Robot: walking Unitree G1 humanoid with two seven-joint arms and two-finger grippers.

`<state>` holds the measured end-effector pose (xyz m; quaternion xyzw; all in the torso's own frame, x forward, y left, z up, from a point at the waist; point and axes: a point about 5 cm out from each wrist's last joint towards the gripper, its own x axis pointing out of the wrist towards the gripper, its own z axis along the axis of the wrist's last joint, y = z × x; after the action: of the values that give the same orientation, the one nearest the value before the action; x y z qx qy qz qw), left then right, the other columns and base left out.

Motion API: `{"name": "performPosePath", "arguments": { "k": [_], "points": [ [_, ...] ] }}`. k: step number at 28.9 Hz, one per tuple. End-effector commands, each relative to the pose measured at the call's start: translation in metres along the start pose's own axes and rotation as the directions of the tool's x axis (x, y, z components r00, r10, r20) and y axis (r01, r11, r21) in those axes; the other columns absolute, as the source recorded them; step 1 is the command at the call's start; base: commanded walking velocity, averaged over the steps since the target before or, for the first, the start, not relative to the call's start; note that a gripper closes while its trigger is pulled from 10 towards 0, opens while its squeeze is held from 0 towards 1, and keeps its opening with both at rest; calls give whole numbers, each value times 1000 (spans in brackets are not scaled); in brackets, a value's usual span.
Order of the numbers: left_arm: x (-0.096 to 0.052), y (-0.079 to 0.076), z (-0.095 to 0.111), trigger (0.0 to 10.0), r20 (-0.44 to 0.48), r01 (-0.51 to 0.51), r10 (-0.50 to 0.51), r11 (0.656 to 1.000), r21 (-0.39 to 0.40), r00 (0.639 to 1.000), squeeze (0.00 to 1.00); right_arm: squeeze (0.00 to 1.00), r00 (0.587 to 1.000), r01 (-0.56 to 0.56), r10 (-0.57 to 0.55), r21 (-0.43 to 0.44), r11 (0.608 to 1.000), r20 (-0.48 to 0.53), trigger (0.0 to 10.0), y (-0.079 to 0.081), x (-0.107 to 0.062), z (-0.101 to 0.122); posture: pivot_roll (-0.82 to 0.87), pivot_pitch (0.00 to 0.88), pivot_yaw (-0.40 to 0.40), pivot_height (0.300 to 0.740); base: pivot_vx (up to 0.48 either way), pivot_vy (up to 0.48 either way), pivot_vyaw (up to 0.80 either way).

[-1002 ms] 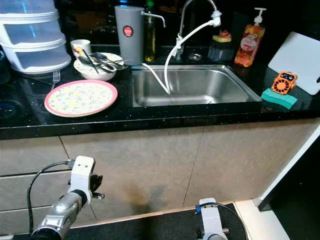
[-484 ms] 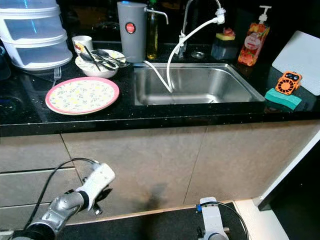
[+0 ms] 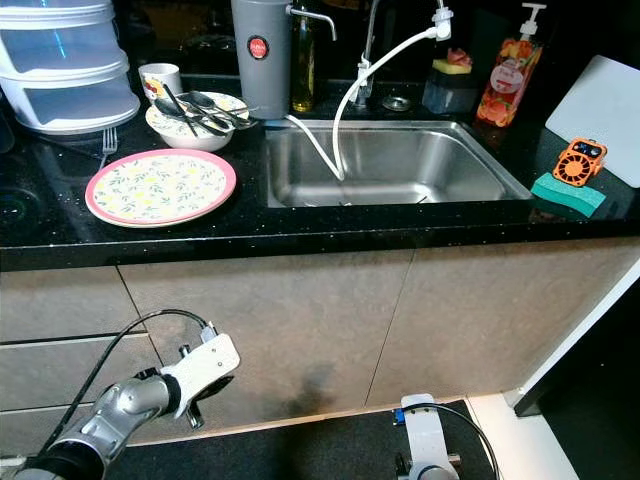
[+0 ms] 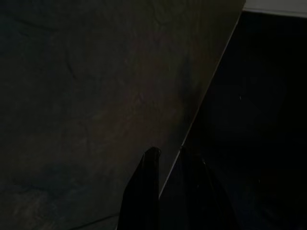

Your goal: Kitchen organization

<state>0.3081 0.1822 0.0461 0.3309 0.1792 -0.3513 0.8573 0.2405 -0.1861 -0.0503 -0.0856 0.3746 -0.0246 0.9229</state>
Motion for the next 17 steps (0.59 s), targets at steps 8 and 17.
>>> {"name": "performPosePath", "arguments": {
  "k": [8,17],
  "points": [
    [-5,6,17,10000,157,-85,90,996,-34,984,0,0,1000,-1,1,-10,1000,-17,10000,1,0,-1,16,124,-82,740,0,0,0],
    [-7,3,19,10000,205,-149,125,983,106,971,0,0,1000,0,0,-13,1000,-15,10000,0,1,3,27,123,-73,740,0,0,0]
  ]
}}
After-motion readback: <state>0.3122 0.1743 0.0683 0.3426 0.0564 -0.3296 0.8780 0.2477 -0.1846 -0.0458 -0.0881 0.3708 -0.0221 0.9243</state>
